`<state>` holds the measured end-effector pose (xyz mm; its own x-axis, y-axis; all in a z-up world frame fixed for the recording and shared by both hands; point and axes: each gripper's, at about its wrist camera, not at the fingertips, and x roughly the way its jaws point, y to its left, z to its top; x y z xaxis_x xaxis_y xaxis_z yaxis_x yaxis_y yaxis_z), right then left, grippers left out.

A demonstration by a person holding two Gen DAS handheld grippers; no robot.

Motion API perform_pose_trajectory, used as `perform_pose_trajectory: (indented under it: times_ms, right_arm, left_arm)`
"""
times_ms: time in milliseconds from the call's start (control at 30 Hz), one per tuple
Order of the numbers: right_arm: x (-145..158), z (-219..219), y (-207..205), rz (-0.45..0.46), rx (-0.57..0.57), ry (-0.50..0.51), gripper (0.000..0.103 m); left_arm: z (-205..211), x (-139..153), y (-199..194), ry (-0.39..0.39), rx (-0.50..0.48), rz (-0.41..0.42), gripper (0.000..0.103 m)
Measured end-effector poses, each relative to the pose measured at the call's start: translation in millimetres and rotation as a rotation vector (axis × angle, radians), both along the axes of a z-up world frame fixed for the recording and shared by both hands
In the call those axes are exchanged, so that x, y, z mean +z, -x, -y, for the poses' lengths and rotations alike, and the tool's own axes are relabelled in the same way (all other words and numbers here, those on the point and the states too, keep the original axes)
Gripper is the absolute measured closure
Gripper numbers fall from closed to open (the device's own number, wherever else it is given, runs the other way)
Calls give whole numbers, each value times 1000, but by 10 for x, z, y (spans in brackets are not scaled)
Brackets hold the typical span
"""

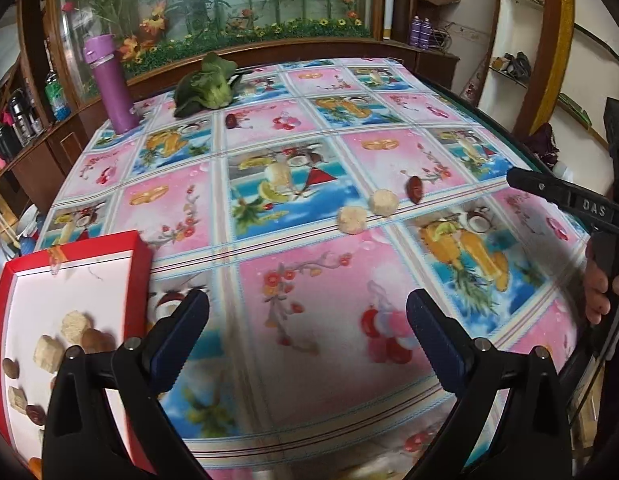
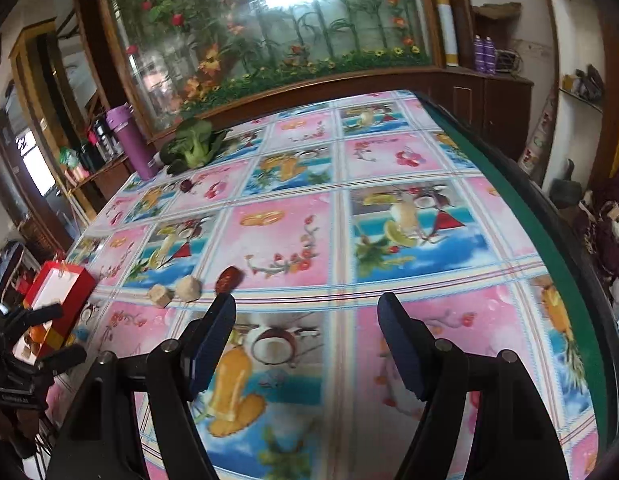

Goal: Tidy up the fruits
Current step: 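Move both tools back toward the remaining fruits on the table, then grasp a red date with the right tool while the left grasps a beige cake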

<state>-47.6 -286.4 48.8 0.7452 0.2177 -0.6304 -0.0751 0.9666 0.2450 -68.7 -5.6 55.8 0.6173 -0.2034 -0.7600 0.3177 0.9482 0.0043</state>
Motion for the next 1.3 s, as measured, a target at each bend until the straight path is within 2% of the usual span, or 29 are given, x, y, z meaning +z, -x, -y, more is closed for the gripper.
perform_pose_trajectory:
  times_ms: [167, 267, 433, 567, 633, 733, 900, 967, 1033, 1133, 1200, 1300]
  right_arm:
    - [-13, 275, 7, -12, -74, -64, 30]
    - [12, 259, -4, -8, -76, -63, 30]
    - [7, -3, -166, -31, -3, -103, 31]
    - [-55, -364, -364, -78, 66, -98, 37]
    - [-116, -503, -467, -108, 78, -95, 47]
    - [-217, -622, -602, -155, 80, -114, 56]
    - [-241, -718, -619, -154, 116, -126, 56]
    - [-239, -768, -613, -137, 123, -91, 56]
    - [-248, -758, -608, -127, 114, -69, 56]
    - [-282, -711, -624, -142, 110, -102, 56]
    - [-293, -749, -632, -148, 117, -81, 57]
    - [-331, -807, -659, -168, 119, -46, 70]
  left_arm:
    - [231, -46, 112, -34, -83, 9, 4]
    - [137, -76, 190, -8, -67, 2, 4]
    - [-11, -143, 145, 6, -7, -34, 4]
    - [-47, -113, 31, 4, 20, -27, 4]
    - [-25, -72, -38, -5, 23, -1, 4]
    - [51, -46, -171, -18, 9, 21, 5]
    - [265, -121, -404, -48, -55, 16, 17]
    - [326, -201, -513, -68, -60, -10, 33]
    - [329, -245, -602, -47, -59, -35, 39]
    - [333, -308, -713, -37, -47, -56, 42]
    - [347, -332, -756, -15, -52, -73, 45]
    - [393, -377, -788, -8, -61, -89, 46]
